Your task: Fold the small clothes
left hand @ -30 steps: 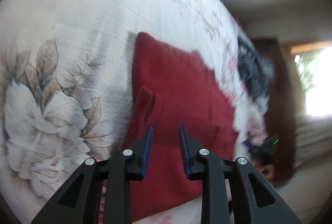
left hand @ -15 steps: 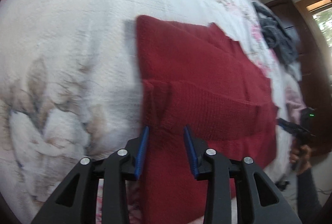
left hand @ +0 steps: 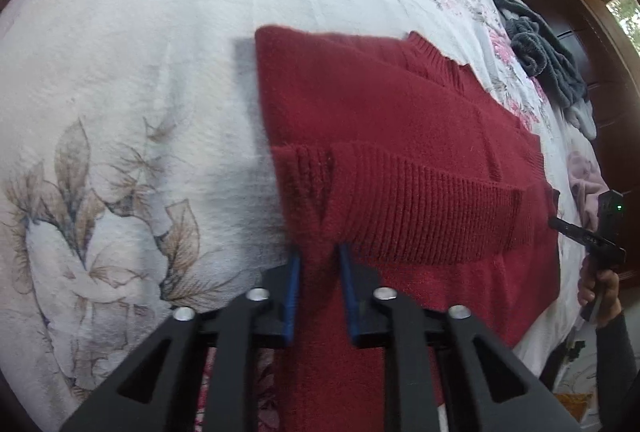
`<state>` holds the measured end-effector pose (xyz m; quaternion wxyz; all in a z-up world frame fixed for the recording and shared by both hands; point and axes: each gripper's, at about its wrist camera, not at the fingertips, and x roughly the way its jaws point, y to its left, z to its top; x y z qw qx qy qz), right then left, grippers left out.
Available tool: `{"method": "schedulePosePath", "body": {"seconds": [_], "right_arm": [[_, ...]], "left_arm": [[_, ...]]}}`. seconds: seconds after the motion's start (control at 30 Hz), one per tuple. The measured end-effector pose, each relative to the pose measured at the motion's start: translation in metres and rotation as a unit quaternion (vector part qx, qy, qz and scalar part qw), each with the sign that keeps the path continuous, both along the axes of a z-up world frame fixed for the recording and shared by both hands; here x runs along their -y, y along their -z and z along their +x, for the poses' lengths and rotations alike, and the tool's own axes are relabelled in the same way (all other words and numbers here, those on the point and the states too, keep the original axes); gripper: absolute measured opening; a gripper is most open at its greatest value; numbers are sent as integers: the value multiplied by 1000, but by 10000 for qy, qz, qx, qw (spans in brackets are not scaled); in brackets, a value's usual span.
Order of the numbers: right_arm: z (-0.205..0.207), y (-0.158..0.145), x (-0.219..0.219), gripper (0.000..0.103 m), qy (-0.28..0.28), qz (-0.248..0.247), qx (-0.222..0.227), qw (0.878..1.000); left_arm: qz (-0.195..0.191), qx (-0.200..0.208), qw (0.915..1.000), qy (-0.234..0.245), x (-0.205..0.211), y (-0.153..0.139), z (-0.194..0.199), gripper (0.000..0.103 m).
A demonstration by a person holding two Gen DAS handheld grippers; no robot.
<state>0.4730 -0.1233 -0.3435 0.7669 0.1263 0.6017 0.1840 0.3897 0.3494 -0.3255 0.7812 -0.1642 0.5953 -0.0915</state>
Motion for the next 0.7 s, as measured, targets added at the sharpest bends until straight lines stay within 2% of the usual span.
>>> {"method": "schedulePosePath", "body": {"seconds": [0.17, 0.43, 0.6, 0.7], "right_arm": [[-13, -22, -4, 9, -36, -108, 344, 9993], [-22, -68, 3, 8, 10, -88, 845, 9964], [-3, -98, 10, 8, 213, 106, 1152, 9931], [17, -110, 11, 8, 313, 181, 1268, 9913]], "left_arm": [[75, 581, 9983, 48, 8, -32, -15, 10], [-98, 1412, 9899, 90, 7, -94, -29, 9], [-85, 1781, 9839, 123, 3, -129, -13, 9], [-40, 1867, 9823, 143, 2, -139, 6, 9]]}}
